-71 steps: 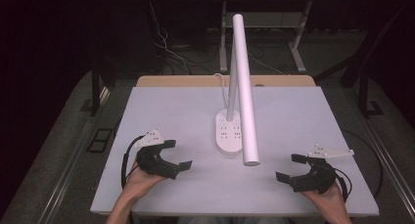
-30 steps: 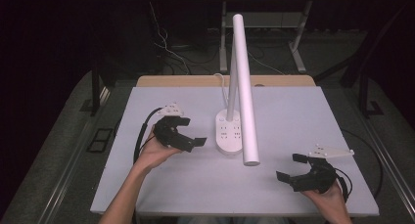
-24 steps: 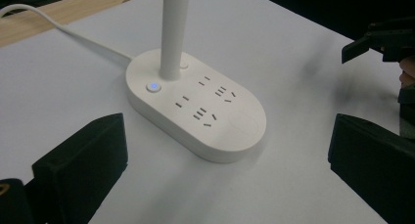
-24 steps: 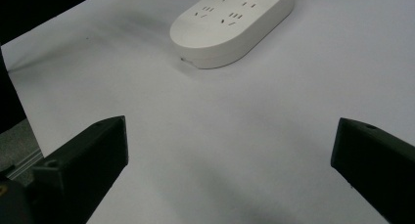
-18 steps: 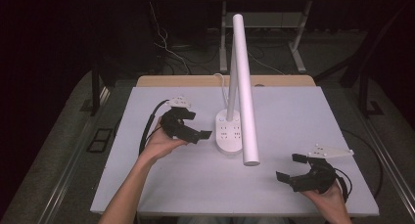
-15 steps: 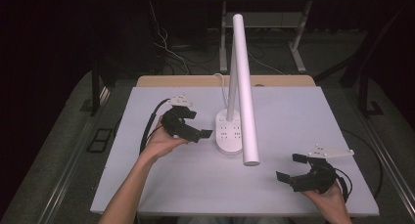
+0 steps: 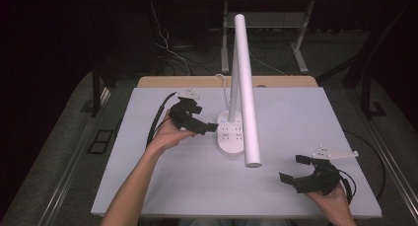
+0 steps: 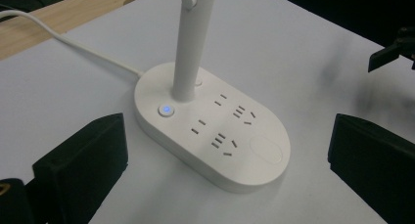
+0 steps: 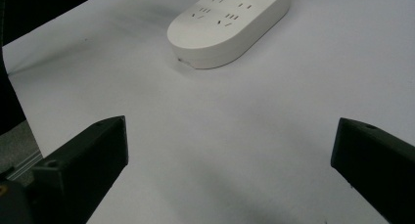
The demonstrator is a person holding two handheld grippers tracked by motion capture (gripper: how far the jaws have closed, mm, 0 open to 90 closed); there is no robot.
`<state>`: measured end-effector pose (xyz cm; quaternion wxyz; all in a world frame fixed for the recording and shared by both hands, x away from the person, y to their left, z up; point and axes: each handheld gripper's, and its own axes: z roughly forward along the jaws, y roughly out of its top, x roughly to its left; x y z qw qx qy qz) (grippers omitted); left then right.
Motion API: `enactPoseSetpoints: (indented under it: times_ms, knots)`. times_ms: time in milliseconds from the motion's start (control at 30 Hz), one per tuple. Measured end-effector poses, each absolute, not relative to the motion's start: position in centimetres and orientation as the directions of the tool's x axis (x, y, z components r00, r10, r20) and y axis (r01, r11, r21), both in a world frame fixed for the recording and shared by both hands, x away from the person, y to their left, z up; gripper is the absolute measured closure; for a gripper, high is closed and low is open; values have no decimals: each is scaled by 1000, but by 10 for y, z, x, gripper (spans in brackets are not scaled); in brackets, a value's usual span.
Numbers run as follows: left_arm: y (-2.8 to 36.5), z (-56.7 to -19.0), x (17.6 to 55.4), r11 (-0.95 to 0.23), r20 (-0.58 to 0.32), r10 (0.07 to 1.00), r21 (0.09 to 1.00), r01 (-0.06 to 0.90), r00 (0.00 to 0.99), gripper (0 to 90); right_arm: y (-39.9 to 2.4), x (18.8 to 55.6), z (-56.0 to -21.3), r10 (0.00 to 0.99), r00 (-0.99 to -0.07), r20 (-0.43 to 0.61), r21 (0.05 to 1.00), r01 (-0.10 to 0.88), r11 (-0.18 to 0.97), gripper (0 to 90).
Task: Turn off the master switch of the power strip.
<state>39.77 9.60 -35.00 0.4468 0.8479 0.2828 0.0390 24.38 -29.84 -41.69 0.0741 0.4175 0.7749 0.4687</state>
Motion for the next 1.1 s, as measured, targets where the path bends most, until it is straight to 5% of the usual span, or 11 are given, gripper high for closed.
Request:
enactPoseSetpoints:
  times_ms: [1100]
  knots:
    - [88,-372,430,-398,-218,590,759,515,777,68,-299,245,-417,716,-642,274,786,579,218,0]
